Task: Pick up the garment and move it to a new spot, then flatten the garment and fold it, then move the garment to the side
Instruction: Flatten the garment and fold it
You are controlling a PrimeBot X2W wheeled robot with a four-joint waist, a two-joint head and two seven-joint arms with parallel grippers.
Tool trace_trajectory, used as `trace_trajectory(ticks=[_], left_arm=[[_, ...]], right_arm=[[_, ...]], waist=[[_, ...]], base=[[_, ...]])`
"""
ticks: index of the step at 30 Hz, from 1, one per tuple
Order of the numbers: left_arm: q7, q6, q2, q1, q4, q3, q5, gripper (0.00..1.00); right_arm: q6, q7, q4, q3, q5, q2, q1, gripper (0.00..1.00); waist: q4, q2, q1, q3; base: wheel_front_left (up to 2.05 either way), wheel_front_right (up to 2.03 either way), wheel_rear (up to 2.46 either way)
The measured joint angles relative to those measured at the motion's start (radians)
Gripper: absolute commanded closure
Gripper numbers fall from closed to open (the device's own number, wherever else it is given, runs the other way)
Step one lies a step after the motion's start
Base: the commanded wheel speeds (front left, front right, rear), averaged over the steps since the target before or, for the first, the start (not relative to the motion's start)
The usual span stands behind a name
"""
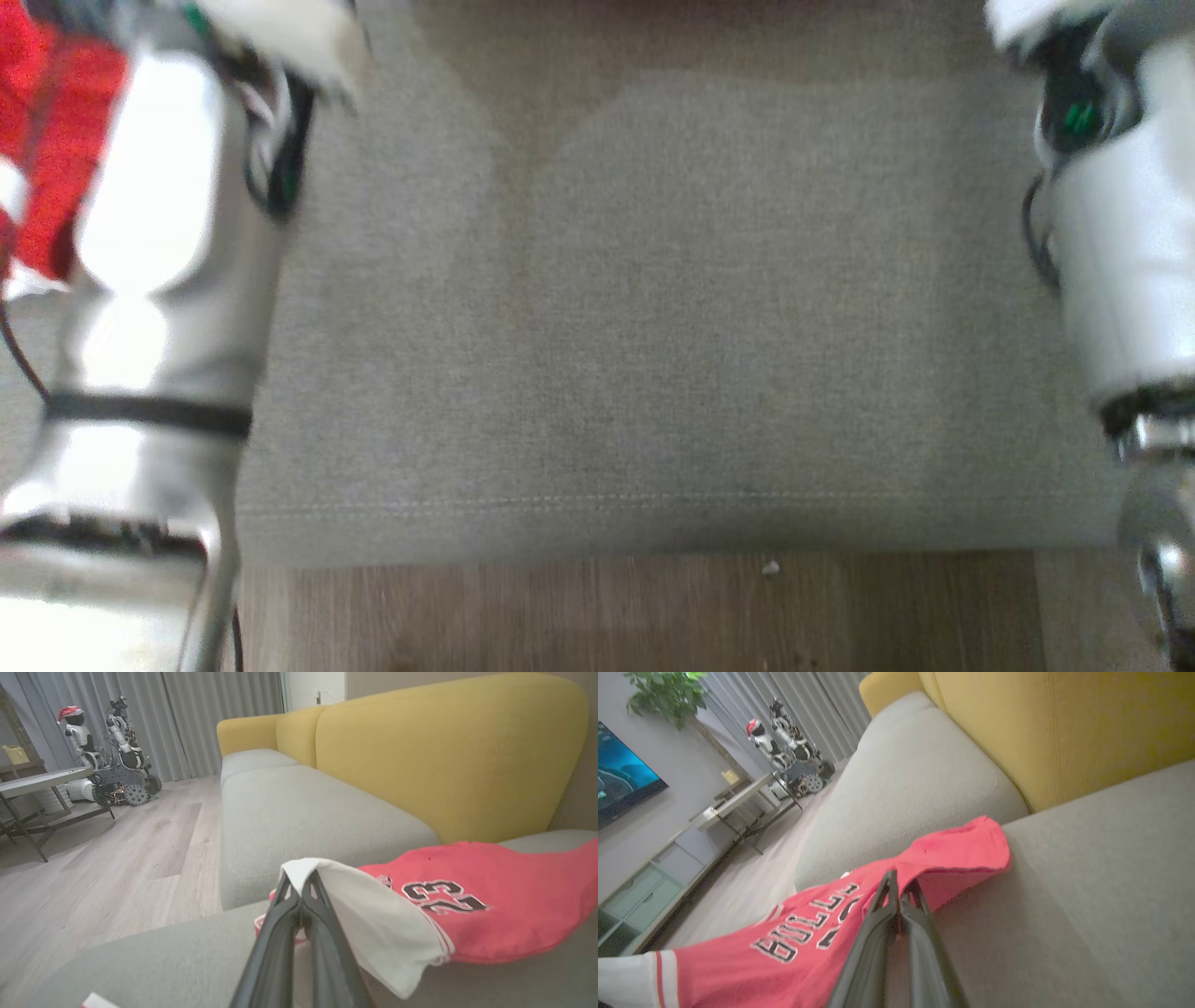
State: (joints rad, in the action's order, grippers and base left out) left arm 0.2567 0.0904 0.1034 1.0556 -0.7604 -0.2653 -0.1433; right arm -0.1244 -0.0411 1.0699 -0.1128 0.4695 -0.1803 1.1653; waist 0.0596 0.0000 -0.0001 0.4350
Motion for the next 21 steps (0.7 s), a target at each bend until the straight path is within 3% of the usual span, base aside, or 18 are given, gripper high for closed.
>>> trace_trajectory(ticks=[7,13,21], left_arm=[[0.000,0.030,0.056,-0.235,0.012,-0.051,-0.015,1.00],[-0.038,0.038,0.115,-0.343,0.056,-0.143,-0.057,1.00],[-0.151,0.041,0.236,-0.467,0.199,-0.307,-0.198,1.00]], right_arm=[[0.000,0.137,-0.013,-0.159,0.106,-0.061,-0.194,1.00],[0.000,0.208,-0.040,-0.265,0.153,-0.130,-0.273,1.00],[0.000,0.252,-0.052,-0.363,0.180,-0.191,-0.343,1.00]], waist=[[0.009,0.0000,0.0000,-0.113],[0.014,0.0000,-0.0001,-0.182],[0.018,0.0001,0.0000,-0.230]], base=[[0.00,0.00,0.00],[0.00,0.00,0.00],[0.00,0.00,0.00]])
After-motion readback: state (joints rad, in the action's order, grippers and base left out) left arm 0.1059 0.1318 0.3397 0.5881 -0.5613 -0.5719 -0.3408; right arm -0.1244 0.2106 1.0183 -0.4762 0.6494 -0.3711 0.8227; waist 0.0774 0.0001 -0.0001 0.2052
